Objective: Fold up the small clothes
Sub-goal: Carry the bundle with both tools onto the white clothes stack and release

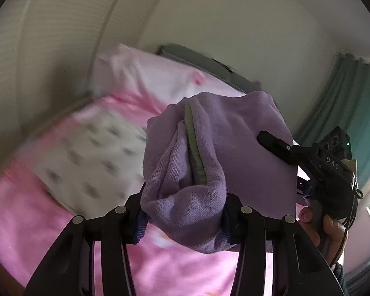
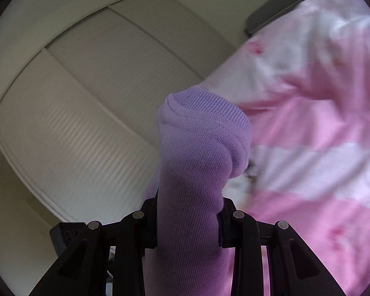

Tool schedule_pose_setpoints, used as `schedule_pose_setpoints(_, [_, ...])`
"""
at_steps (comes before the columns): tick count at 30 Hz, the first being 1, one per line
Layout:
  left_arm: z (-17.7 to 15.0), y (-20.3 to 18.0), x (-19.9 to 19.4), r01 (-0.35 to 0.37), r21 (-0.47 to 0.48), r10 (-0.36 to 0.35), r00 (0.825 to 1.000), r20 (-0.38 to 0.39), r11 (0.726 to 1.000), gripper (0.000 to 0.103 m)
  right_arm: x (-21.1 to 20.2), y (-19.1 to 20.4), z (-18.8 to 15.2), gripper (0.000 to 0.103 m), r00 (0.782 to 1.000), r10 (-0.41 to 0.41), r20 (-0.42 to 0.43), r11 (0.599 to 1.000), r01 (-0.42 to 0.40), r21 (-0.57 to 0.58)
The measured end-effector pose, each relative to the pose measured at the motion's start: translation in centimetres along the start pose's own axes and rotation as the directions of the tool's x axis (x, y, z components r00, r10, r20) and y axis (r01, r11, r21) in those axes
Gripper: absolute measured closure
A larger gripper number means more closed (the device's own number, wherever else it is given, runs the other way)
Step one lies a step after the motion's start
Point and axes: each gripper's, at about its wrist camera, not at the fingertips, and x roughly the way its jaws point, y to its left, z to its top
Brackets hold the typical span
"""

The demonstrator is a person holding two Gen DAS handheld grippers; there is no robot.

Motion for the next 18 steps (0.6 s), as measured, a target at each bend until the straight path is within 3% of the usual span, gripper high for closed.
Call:
schedule_pose_setpoints(4, [4.2,6.3,-0.3,-0.082,0.006,0.082,0.997,0.006,0.997,0.056,8.0,1.8,0.6,0.069,0.999,0.047,-0.016,0.999,-0.047,0.014])
schedule_pose_setpoints(8, [5.7,11.5,1.5,-0.13,0.0,0.13,0.991,-0.018,0.991,0.056,14.4,0.4,-0.2,0.069,0.998,0.048,-0.04,0.996,-0.044,0.082])
schedule_pose_setpoints(11, [4.8,15.1,4.4,-0.144,-0.026,0.142,0.987,-0.07,0.989,0.056,17.8,-2.2,-1.9,0.069,0.998,0.0,-0.07,0.99,0.01,0.142])
schedule_pose_setpoints(14, [2.4,18.4,7.9,-0.158,-0.075,0.147,0.979,-0.143,0.985,0.055,20.5,-5.9,-4.5,0.068,0.987,-0.1,-0.127,0.972,0.124,0.2])
schedule_pose_setpoints(18, [0.1,20.0,9.0,-0.131,-0.086,0.119,0.984,-0.131,0.988,0.047,21.5,-8.9,-6.0,0.065,0.979,-0.145,-0.142,0.968,0.171,0.185])
